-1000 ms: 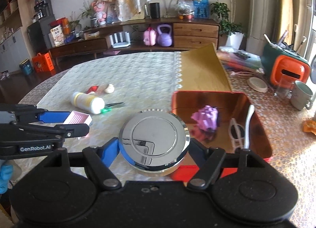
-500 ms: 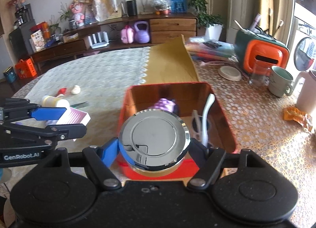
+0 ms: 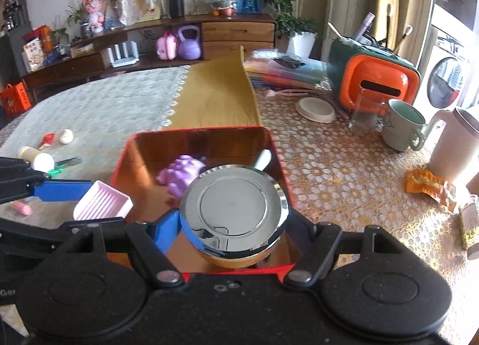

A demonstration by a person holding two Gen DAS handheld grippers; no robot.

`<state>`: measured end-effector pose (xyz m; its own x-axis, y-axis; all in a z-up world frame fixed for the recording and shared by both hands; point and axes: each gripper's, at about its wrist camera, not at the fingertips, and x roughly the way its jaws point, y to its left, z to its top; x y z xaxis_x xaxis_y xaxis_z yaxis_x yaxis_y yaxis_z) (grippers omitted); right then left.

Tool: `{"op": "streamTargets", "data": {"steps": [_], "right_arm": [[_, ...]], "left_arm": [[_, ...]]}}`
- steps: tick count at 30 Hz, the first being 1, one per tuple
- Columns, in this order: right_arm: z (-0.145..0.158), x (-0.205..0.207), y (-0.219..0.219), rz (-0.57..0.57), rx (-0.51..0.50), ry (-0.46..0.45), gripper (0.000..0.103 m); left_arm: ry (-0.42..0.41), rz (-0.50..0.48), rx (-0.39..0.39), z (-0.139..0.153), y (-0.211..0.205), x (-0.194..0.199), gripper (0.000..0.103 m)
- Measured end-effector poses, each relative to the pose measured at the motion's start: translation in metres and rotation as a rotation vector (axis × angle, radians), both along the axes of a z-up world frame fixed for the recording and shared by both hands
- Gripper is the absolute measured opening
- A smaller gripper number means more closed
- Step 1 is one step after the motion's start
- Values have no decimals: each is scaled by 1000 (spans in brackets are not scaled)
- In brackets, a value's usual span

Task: Organize rigid objects
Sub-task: 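Carry the pink dish into the red tin while the right tool lowers the silver compact inside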

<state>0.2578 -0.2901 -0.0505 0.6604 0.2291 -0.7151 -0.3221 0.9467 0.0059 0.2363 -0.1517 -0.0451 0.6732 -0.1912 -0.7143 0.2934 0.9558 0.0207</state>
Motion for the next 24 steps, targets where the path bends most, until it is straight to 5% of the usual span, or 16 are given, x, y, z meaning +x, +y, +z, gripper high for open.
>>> {"op": "streamTargets", "data": {"steps": [24], "right_arm": [[-27,35,12,33,-52,52,75]], "left_arm": [[109,-23,45,-41,-26,38,46]]}}
